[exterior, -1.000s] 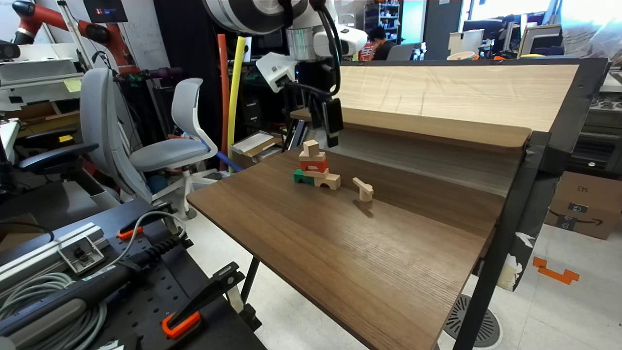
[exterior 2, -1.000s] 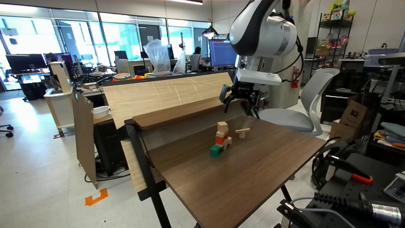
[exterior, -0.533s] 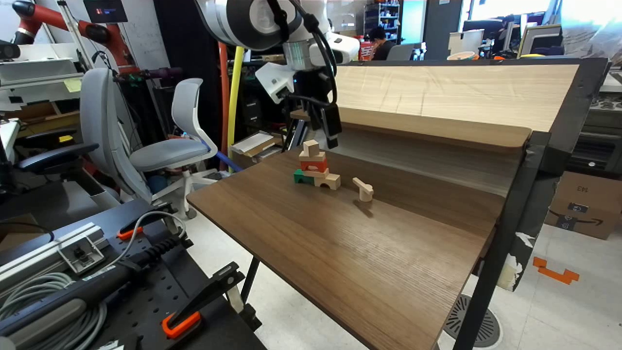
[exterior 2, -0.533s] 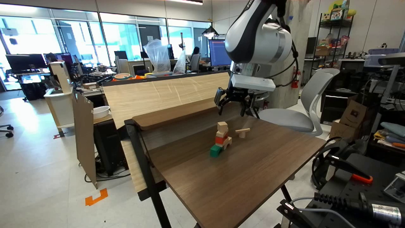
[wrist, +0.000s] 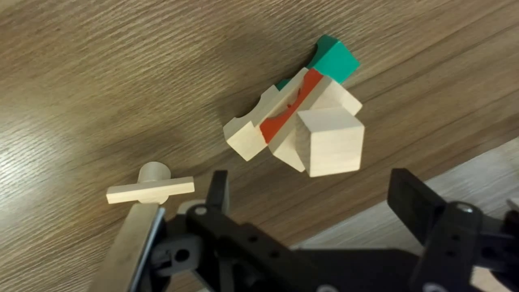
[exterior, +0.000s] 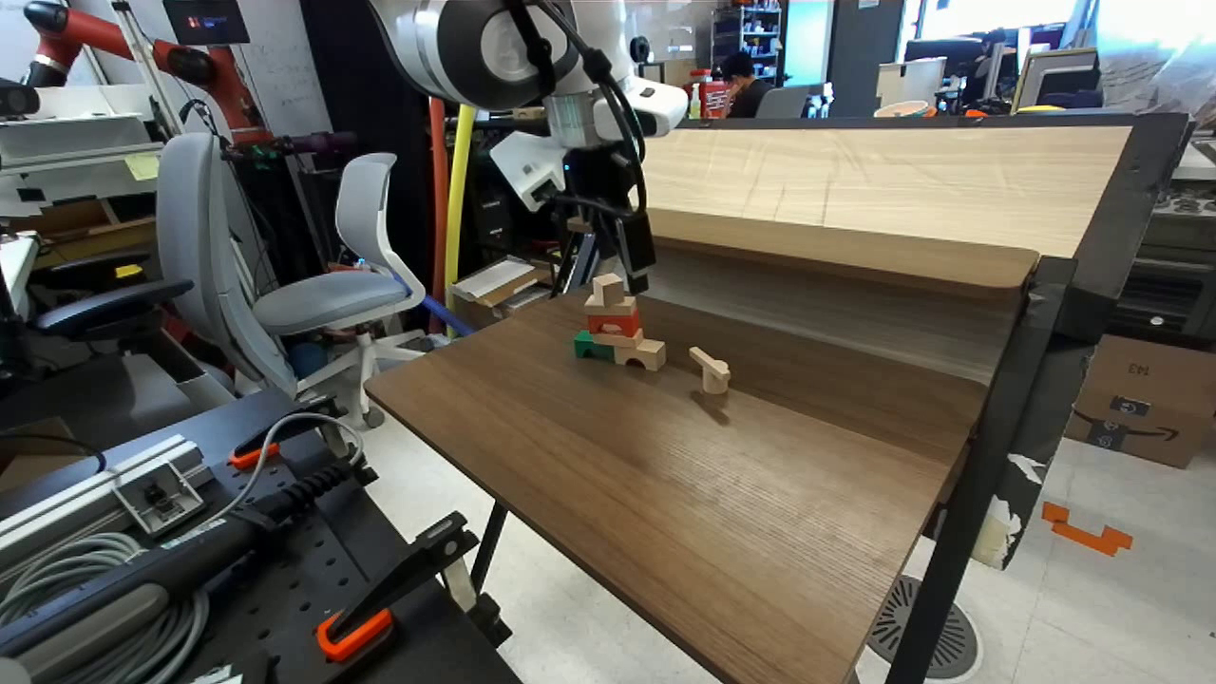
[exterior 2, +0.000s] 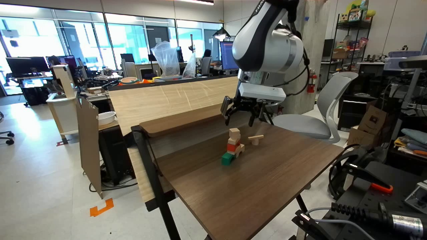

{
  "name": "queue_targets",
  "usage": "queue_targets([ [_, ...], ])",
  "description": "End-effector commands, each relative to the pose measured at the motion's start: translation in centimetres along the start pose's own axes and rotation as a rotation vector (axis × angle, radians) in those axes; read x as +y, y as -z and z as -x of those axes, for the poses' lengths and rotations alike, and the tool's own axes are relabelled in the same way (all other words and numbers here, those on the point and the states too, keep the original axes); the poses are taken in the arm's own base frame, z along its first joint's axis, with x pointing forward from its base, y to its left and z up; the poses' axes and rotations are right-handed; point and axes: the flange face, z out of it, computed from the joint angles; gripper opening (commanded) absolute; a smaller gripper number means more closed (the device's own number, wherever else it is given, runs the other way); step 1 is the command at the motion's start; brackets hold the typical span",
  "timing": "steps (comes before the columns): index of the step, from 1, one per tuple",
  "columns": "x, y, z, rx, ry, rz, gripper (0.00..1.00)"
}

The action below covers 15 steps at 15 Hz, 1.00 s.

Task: Place the wooden cube on the desk

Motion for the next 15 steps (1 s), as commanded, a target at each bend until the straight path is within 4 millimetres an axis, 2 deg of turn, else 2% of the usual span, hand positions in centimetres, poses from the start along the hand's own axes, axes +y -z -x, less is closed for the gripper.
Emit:
queue_targets([
  [1, -1.1, -0.1, -0.2, 0.014, 0.015, -0.015, 1.00],
  [11, -2.2, -0.7, 0.6, -0.007, 0.026, -0.017, 1.00],
  [12, -2.2, -0.9, 0.7, -0.008, 0.029, -0.013, 0.75],
  [13, -2.2, -1.0, 0.8, -0.010, 0.030, -0.009, 0.74],
  [15, -2.2, -1.3, 0.9, -0.016, 0.031, -0.005, 0.58],
])
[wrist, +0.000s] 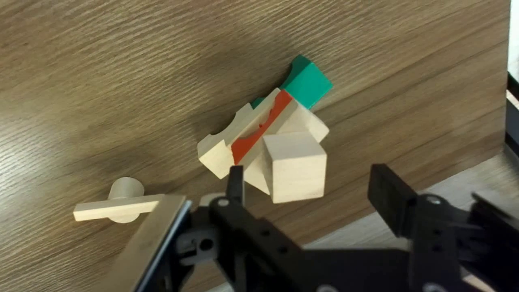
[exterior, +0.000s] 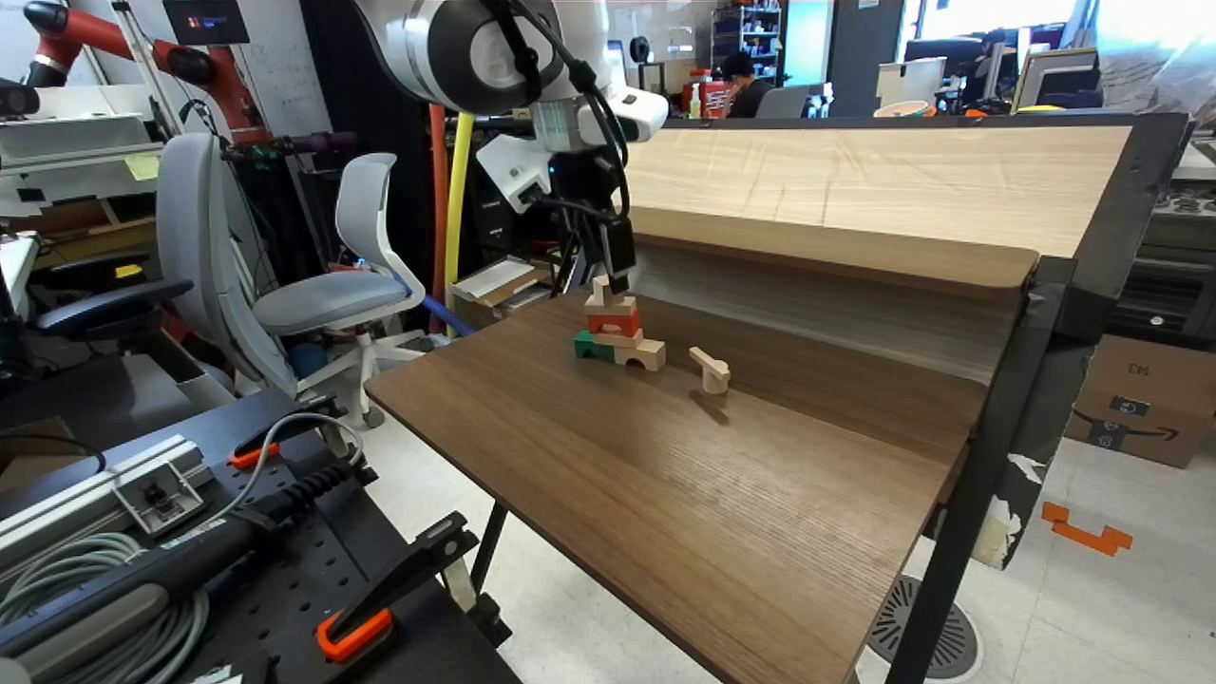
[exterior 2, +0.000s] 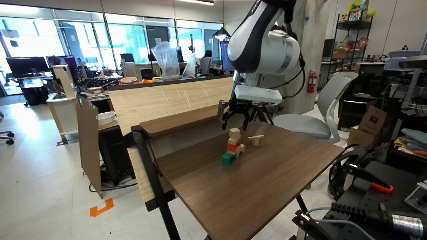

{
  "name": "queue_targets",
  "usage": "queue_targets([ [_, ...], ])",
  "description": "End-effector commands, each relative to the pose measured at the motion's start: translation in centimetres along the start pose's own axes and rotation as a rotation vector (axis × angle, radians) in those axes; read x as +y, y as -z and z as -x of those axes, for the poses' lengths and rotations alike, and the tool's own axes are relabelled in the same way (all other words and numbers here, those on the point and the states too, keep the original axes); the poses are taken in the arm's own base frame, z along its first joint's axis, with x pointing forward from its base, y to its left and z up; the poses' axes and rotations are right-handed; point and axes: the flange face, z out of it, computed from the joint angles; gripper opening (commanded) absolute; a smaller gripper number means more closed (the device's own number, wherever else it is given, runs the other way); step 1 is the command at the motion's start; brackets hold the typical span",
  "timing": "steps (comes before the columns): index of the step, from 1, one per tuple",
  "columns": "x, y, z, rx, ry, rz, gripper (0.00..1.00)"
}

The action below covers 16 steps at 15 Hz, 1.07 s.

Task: Place the wooden cube on the desk

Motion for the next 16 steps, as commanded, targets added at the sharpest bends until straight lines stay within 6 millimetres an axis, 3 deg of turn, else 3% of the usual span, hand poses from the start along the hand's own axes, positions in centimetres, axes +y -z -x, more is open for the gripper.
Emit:
queue_targets([
  [1, -0.2, -0.8, -0.1, -0.002, 0.003, 0.011, 0.49],
  [6, 0.1, -1.4, 0.0, -0.009, 0.001, 0.016, 0.12],
  [16, 1.4, 0.3, -1.0, 0.011, -0.037, 0.004, 0.11],
])
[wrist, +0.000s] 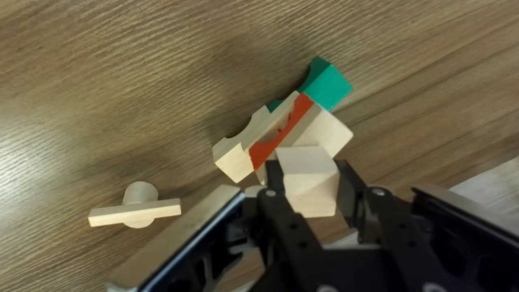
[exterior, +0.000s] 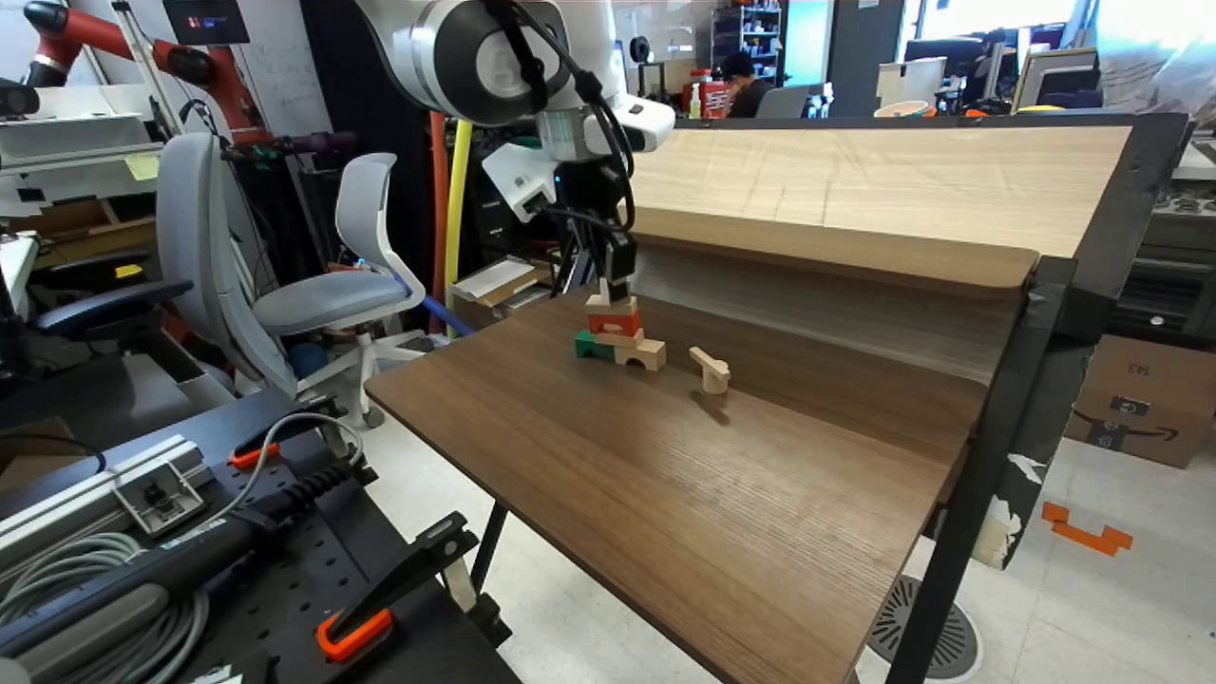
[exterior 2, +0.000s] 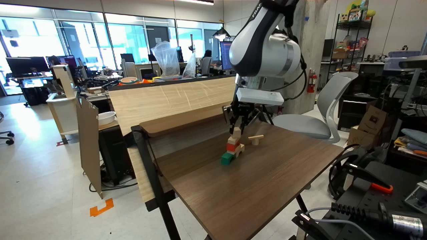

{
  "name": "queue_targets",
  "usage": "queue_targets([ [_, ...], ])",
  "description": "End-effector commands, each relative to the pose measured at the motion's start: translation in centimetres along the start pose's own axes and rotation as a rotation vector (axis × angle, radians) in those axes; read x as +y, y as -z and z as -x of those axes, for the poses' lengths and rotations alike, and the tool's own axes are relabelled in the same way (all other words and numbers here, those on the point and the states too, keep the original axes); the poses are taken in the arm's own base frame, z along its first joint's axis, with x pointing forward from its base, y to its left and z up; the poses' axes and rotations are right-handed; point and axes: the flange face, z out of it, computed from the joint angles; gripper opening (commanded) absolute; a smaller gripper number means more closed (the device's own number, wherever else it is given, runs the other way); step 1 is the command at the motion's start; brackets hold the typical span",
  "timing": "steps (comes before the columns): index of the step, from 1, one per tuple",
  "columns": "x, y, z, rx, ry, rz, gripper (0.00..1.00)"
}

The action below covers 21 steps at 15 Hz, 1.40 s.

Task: Place the wooden cube on the desk

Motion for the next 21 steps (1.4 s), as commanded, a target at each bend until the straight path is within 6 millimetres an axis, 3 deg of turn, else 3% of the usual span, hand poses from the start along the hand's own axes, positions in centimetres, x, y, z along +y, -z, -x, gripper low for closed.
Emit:
queue_targets([
  [1, 0.7, 1.3, -1.1, 0.021, -0.030, -0.012, 0.11],
  [7, 4.8, 2.4, -3.5, 0.052, -0.092, 0.004, 0.11],
  [14, 12.7, 3.6, -7.7, 0.109, -0.260, 0.060, 0.11],
  [17, 15.5, 3.3, -9.3, 0.144, -0.389, 0.104, 0.11],
  [21, 17.1, 1.4, -9.7, 0.117, -0.557, 0.145, 0.11],
])
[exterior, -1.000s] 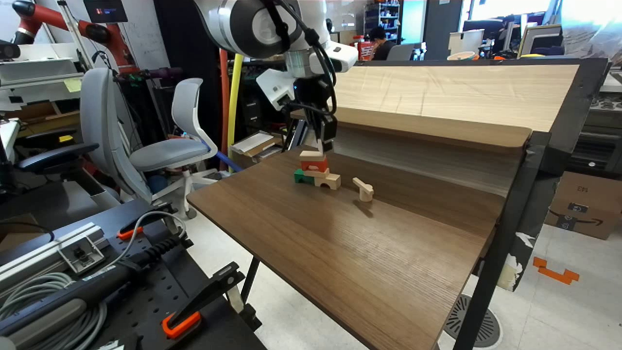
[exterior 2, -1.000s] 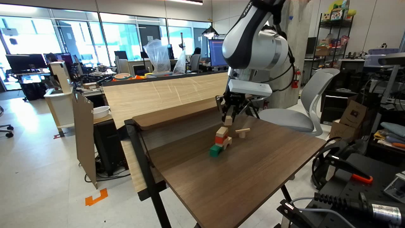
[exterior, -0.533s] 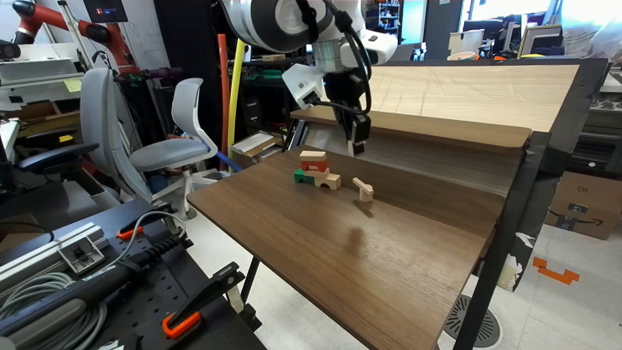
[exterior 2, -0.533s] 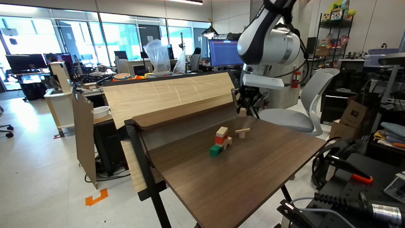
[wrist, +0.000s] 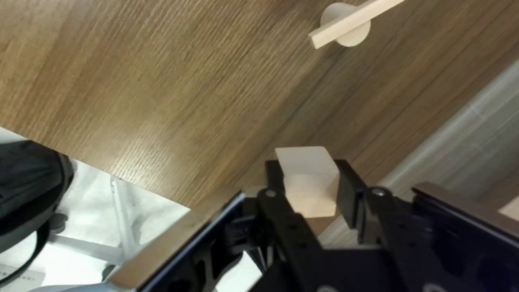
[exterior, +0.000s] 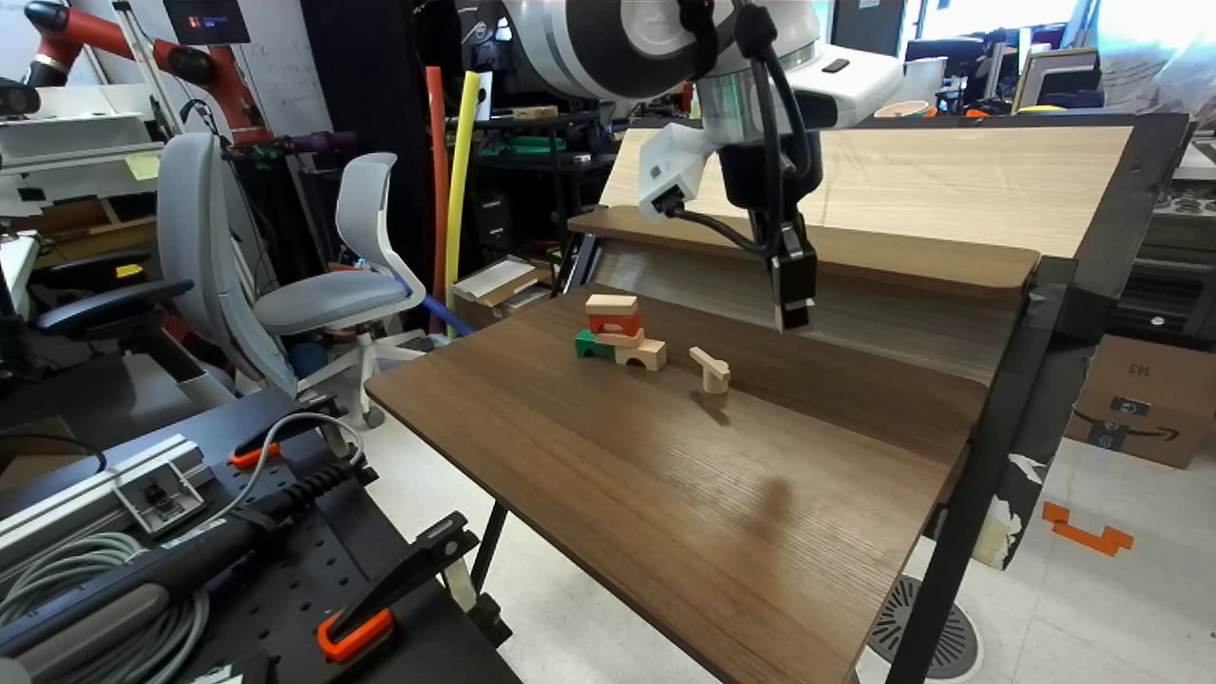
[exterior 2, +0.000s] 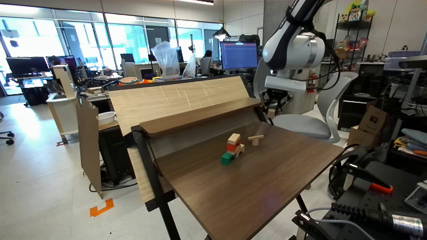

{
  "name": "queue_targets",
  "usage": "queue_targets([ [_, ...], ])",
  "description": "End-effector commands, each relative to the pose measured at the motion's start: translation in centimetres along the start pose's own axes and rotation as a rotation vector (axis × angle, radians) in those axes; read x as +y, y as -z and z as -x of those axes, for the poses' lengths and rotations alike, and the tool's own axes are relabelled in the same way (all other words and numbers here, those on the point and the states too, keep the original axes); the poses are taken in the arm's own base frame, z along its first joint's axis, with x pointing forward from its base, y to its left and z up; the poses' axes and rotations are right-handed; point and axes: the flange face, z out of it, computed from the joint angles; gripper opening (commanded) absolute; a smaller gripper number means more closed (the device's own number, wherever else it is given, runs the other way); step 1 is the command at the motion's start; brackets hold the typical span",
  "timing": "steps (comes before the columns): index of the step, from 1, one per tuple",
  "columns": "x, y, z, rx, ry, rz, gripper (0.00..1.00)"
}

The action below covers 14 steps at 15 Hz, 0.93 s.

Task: Place the wooden cube on the desk

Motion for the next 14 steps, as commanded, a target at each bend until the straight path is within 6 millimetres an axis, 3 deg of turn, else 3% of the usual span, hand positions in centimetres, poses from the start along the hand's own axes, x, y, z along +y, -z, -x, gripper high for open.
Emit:
queue_targets([
  [1, -0.3, -2.5, -0.6, -0.036, -0.131, 0.055, 0.11],
  [7, -0.8, -6.4, 0.6, -0.137, -0.276, 0.125, 0.11],
  [14, -1.7, -8.5, 0.4, -0.138, -0.359, 0.157, 0.11],
])
